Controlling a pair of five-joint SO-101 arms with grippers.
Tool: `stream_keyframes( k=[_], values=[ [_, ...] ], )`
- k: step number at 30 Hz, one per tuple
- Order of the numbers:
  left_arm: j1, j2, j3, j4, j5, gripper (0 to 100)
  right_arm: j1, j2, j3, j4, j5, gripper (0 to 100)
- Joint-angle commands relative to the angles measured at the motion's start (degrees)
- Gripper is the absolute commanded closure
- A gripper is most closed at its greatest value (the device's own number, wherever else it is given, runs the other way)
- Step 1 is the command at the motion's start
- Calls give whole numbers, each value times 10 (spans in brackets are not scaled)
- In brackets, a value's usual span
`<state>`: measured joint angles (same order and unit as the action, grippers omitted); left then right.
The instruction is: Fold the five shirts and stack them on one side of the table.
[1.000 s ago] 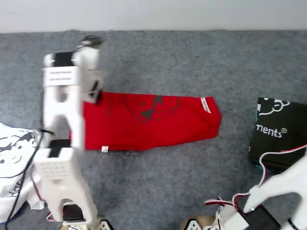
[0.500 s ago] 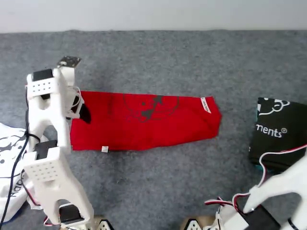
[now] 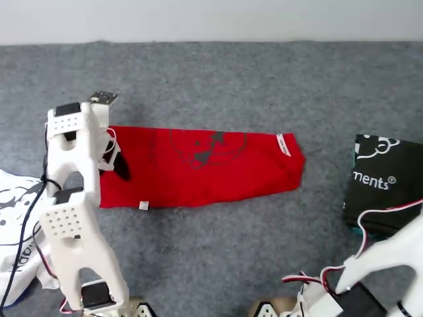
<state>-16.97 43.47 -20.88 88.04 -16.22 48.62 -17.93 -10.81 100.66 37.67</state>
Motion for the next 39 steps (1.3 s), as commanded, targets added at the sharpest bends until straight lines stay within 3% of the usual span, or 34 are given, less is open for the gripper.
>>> stream_keyframes(
  k=[1, 3, 20, 30, 35, 39],
  values=[
    [11, 36, -46, 33, -34, 898, 7, -20, -3, 22, 5, 980],
    [18, 49, -65, 50, -59, 984, 7, -20, -3, 22, 5, 980],
    [-4, -44, -114, 92, -62, 987, 5, -19, -3, 22, 5, 980],
    [115, -176, -138, 125, -33, 987, 5, -18, -3, 22, 5, 980],
    [207, -226, -109, 125, -32, 987, 6, -19, -3, 22, 5, 980],
    [288, -236, -93, 125, 11, 987, 7, -19, -3, 22, 5, 980]
  ],
)
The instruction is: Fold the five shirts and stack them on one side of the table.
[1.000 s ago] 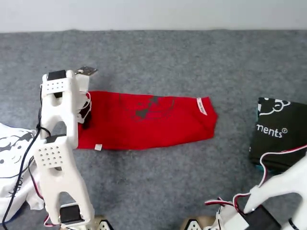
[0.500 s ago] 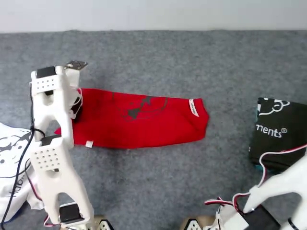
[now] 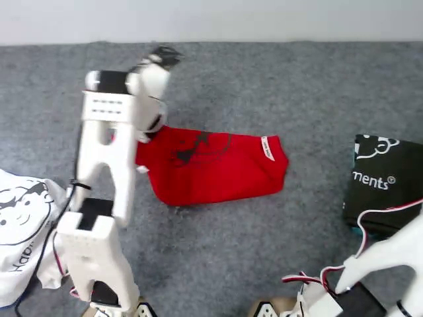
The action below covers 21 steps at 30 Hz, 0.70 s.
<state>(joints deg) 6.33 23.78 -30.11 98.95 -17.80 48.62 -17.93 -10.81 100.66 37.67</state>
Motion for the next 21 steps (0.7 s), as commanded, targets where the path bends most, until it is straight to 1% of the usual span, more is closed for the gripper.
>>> stream_keyframes(
  k=[1, 6, 11, 15, 18, 21],
  values=[
    [76, -40, -2, 16, 36, 987, 7, -19, -3, 22, 5, 980],
    [171, -36, -2, -3, 59, 987, 7, -18, -3, 22, 5, 980],
    [230, -4, -13, -41, 91, 987, 7, -17, -3, 22, 5, 980],
    [256, 49, -59, -57, 112, 987, 7, -17, -3, 22, 5, 980],
    [268, 97, -121, -55, 129, 987, 7, -17, -3, 22, 5, 980],
    [286, 141, -184, -42, 132, 987, 7, -15, -3, 22, 5, 980]
  ],
)
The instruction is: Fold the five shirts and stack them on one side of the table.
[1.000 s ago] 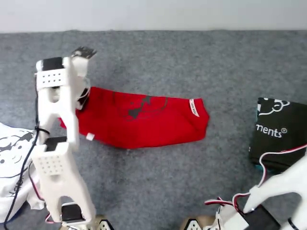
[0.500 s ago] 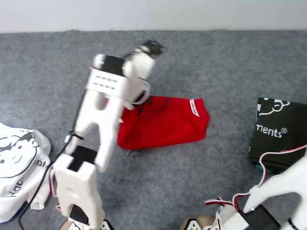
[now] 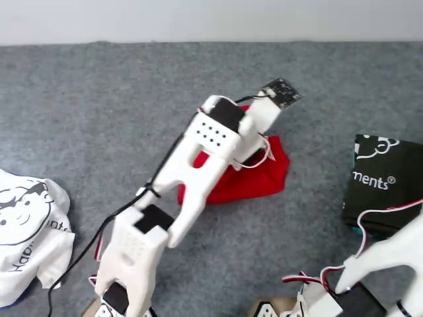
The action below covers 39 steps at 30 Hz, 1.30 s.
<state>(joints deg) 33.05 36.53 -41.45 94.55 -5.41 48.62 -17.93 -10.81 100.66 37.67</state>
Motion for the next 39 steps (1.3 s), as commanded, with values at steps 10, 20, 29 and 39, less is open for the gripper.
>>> stream_keyframes(
  k=[10, 20, 29, 39],
  values=[
    [53, 127, -247, 60, 9, 882, 7, -14, -3, 22, 5, 980],
    [35, 49, -247, 61, 29, 770, 7, -14, -3, 22, 5, 980],
    [-107, 55, -203, 60, 9, 987, 7, -14, -3, 22, 5, 980],
    [-52, 70, -78, 61, -10, 987, 5, -14, -3, 22, 5, 980]
  ],
)
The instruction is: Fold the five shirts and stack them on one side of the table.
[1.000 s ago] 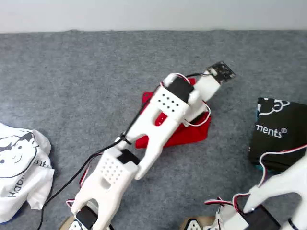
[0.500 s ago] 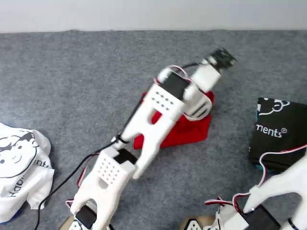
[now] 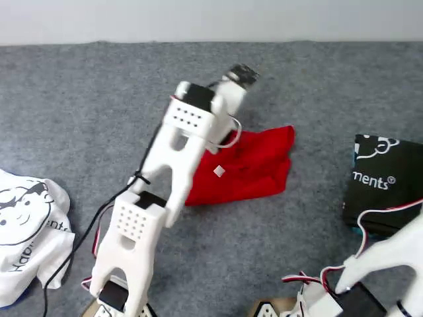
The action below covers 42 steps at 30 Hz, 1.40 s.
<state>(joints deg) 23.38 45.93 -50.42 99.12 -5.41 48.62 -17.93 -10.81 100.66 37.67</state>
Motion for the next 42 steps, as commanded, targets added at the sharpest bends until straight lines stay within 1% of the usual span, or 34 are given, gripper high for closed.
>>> stream_keyframes(
  k=[1, 5, 8, 10, 12, 15, 21, 25, 29, 33, 37, 39, 42],
  values=[
    [67, -29, 21, 15, -10, 987, 6, -15, -3, 22, 5, 980],
    [158, -55, 71, 15, -8, 987, 7, -17, -3, 22, 5, 980],
    [214, -95, 101, 15, -8, 987, 7, -19, -3, 22, 5, 980],
    [235, -128, 110, 15, -8, 987, 7, -19, -3, 22, 5, 980],
    [240, -157, 112, 15, -8, 987, 7, -19, -3, 22, 5, 980],
    [215, -187, 112, 15, -8, 986, 7, -19, -3, 22, 5, 980],
    [107, -196, 113, 14, -7, 986, 7, -17, -2, 22, 5, 980],
    [49, -191, 148, 12, -10, 986, 5, -19, -2, 22, 5, 980],
    [23, -139, 182, 12, -11, 986, 5, -18, -2, 22, 5, 980],
    [0, -68, 182, 8, -11, 986, 5, -17, -2, 22, 5, 980],
    [-37, -18, 171, 4, -12, 986, 5, -19, -2, 22, 5, 980],
    [-54, -9, 160, 8, -12, 986, 5, -19, -2, 22, 5, 980],
    [-58, -18, 151, 14, -11, 986, 5, -19, -2, 22, 5, 980]
  ],
)
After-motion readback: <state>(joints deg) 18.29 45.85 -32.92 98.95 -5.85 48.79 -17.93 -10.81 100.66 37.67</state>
